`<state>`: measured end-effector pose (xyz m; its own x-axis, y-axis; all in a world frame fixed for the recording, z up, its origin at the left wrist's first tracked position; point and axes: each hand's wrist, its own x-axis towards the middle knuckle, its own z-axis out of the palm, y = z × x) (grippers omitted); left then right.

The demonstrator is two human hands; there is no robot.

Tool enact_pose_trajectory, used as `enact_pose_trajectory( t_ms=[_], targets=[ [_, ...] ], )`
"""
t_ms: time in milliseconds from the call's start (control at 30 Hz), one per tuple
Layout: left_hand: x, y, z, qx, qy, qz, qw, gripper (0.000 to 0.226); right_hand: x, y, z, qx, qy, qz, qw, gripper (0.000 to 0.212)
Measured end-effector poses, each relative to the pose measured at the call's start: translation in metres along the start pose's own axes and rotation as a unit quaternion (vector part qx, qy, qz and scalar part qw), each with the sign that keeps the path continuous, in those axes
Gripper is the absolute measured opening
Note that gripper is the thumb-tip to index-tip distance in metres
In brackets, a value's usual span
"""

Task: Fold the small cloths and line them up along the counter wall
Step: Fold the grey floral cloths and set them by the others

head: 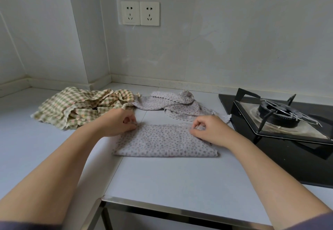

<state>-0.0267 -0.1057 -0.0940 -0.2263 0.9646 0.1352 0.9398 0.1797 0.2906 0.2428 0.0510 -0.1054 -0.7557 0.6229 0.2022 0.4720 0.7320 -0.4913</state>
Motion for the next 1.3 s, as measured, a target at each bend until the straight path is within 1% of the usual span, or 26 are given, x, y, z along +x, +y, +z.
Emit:
enact_pose_trajectory(
  t_ms=[67, 167, 233, 333, 467, 533, 600, 667, 767, 833, 933, 1000, 1067, 1133, 1200, 1300],
  targets=[
    [0.0, 0.0, -0.001, 0.005, -0.01, -0.004, 1.0, 0.009, 0.0, 0.003, -0.001, -0.008, 0.009, -0.011, 1.0, 0.008],
    [0.0, 0.001, -0.002, 0.004, -0.003, -0.005, 1.0, 0.007, 0.003, 0.005, 0.003, -0.001, 0.053, -0.04, 0.998, 0.006],
    [-0.001, 0.001, -0.002, 0.018, 0.009, 0.009, 1.0, 0.008, 0.006, 0.006, 0.008, -0.011, 0.059, -0.043, 0.997, 0.007],
    [-0.001, 0.0, -0.001, 0.039, 0.028, 0.037, 0.998, 0.011, 0.01, 0.009, 0.016, -0.066, 0.068, -0.037, 0.995, 0.012],
    [0.0, 0.004, 0.0, 0.052, 0.01, 0.025, 0.998, 0.017, 0.012, 0.007, 0.018, -0.066, 0.082, -0.066, 0.992, 0.017],
    [0.0, 0.006, -0.001, 0.047, 0.014, 0.026, 0.998, 0.021, 0.012, 0.006, 0.017, -0.037, 0.083, -0.075, 0.993, 0.022],
    [-0.001, 0.006, -0.002, 0.027, 0.042, 0.032, 0.998, 0.031, 0.01, 0.003, 0.016, 0.027, 0.082, -0.067, 0.994, 0.027],
    [-0.002, 0.005, -0.005, 0.005, 0.066, 0.033, 0.997, 0.035, 0.007, 0.0, 0.013, 0.102, 0.081, -0.052, 0.99, 0.031],
    [-0.004, 0.008, -0.008, -0.005, 0.086, 0.04, 0.996, 0.031, 0.005, -0.002, 0.007, 0.18, 0.072, -0.039, 0.98, 0.037],
    [-0.005, 0.012, -0.011, -0.008, 0.097, 0.055, 0.994, 0.024, 0.004, -0.003, 0.002, 0.226, 0.057, -0.029, 0.972, 0.038],
    [-0.005, 0.017, -0.015, -0.014, 0.117, 0.075, 0.99, 0.015, -0.001, -0.004, -0.006, 0.315, 0.044, -0.025, 0.948, 0.034],
    [-0.005, 0.021, -0.018, -0.022, 0.123, 0.078, 0.989, 0.016, -0.004, -0.005, -0.013, 0.359, 0.052, -0.029, 0.932, 0.028],
    [-0.004, 0.024, -0.02, -0.035, 0.125, 0.077, 0.989, 0.017, -0.005, -0.004, -0.018, 0.383, 0.073, -0.026, 0.92, 0.023],
    [-0.004, 0.024, -0.022, -0.048, 0.134, 0.071, 0.987, 0.015, -0.006, -0.001, -0.022, 0.394, 0.102, -0.026, 0.913, 0.026],
    [-0.005, 0.025, -0.024, -0.067, 0.147, 0.065, 0.985, 0.017, -0.007, 0.0, -0.025, 0.386, 0.148, -0.026, 0.91, 0.029],
    [-0.007, 0.027, -0.029, -0.1, 0.156, 0.064, 0.981, 0.02, -0.01, 0.0, -0.029, 0.373, 0.195, -0.018, 0.907, 0.022]
  ],
)
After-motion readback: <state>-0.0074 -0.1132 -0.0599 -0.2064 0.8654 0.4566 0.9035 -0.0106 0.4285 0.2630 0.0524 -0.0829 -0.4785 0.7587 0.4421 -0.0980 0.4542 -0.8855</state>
